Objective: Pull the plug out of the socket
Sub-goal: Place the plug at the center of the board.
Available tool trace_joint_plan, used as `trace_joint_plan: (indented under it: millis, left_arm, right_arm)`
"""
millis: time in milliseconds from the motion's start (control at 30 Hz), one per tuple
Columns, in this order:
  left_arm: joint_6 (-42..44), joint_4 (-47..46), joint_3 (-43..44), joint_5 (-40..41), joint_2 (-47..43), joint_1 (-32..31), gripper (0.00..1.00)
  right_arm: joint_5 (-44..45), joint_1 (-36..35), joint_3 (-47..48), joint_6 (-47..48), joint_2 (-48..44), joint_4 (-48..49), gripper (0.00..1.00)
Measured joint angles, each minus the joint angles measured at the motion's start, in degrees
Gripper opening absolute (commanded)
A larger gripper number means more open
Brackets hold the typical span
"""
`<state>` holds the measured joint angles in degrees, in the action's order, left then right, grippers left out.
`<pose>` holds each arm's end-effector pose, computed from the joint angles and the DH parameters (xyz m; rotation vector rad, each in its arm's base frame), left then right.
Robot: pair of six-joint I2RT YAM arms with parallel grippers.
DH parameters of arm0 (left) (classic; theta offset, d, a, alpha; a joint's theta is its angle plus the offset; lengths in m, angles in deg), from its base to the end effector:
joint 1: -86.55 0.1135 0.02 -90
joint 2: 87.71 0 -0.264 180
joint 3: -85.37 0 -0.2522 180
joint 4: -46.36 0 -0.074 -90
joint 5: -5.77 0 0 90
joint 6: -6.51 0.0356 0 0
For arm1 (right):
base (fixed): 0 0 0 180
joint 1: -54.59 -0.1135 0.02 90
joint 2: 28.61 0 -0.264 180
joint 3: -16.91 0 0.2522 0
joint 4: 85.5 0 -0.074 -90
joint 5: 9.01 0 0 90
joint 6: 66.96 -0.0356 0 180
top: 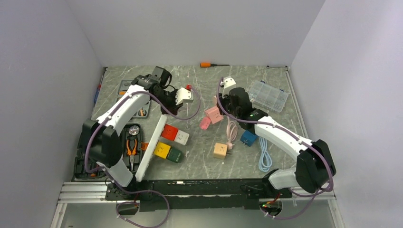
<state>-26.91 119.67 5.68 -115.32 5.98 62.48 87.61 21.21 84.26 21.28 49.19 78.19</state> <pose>0.2928 -0.1509 0.3101 1.7654 1.8533 -0.5349 0.2610 0.1671 0.2766 -0.4868 1.9861 0.2671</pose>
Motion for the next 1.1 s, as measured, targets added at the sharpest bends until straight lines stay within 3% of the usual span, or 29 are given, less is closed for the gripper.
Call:
trace_joint_plan:
  millis: [300,467,500,633,833,1100]
  left_arm:
    - [-13.22,-8.48,3.41,4.9,9.16,0.94,0.0]
    - [-18.49,-11.08,6.27,5.03,13.9,1.42,0.05]
    - [-19.61,-11.08,6.78,5.01,14.71,1.62,0.09]
    - [-23.1,-8.63,11.13,5.03,19.06,2.45,0.46]
    - [-26.32,-7.3,13.77,4.57,22.45,4.26,0.71]
    - [-27.58,-4.61,15.52,4.07,22.36,5.77,0.95]
  right_arm:
    - [0.35,0.11,-3.78,-3.63,-6.14,-0.52,0.0]
    - [-0.07,0.2,-6.08,-4.98,-9.94,-0.61,0.0]
    - [-0.28,0.2,-6.51,-5.18,-10.75,-0.63,0.0]
    - [-1.18,0.22,-7.39,-5.57,-13.38,-1.16,0.0]
    - [-2.32,0.22,-7.39,-5.7,-16.02,-1.57,0.0]
    - [-3.04,0.22,-7.21,-5.53,-16.5,-3.21,0.0]
